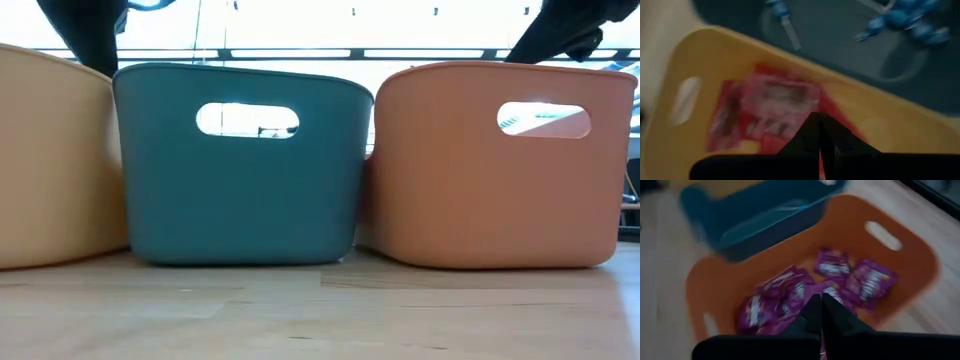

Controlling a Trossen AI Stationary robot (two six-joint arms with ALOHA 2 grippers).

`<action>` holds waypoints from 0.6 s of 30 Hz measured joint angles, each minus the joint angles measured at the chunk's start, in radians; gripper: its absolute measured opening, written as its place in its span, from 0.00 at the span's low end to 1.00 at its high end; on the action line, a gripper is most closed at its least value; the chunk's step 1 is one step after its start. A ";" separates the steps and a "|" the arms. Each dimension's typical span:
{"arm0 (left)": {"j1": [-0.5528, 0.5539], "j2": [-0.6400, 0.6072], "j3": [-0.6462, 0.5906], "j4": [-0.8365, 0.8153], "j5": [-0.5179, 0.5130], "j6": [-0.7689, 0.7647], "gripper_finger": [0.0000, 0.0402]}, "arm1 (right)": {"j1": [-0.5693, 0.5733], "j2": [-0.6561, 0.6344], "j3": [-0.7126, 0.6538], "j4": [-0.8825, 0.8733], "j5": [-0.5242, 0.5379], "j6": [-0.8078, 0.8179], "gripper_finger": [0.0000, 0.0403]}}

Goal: Sort candy
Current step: Adjust the colored bins

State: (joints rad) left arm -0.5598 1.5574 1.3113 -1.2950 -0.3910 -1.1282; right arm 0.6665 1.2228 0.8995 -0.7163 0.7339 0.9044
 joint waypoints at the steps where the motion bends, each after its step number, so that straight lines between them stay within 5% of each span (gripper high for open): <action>1: 0.000 0.000 0.002 -0.029 -0.002 -0.004 0.00 | -0.015 -0.018 0.000 -0.020 -0.001 0.049 0.00; 8: 0.017 0.000 -0.058 -0.087 -0.027 0.000 0.00 | -0.111 -0.110 0.000 -0.218 -0.076 0.239 0.00; 18: 0.017 0.000 -0.166 -0.082 -0.141 0.081 0.00 | -0.188 -0.044 -0.036 -0.385 -0.179 0.332 0.00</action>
State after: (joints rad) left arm -0.5430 1.5574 1.1453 -1.3774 -0.5324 -1.0474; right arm 0.4789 1.1784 0.8636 -1.1011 0.5554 1.2360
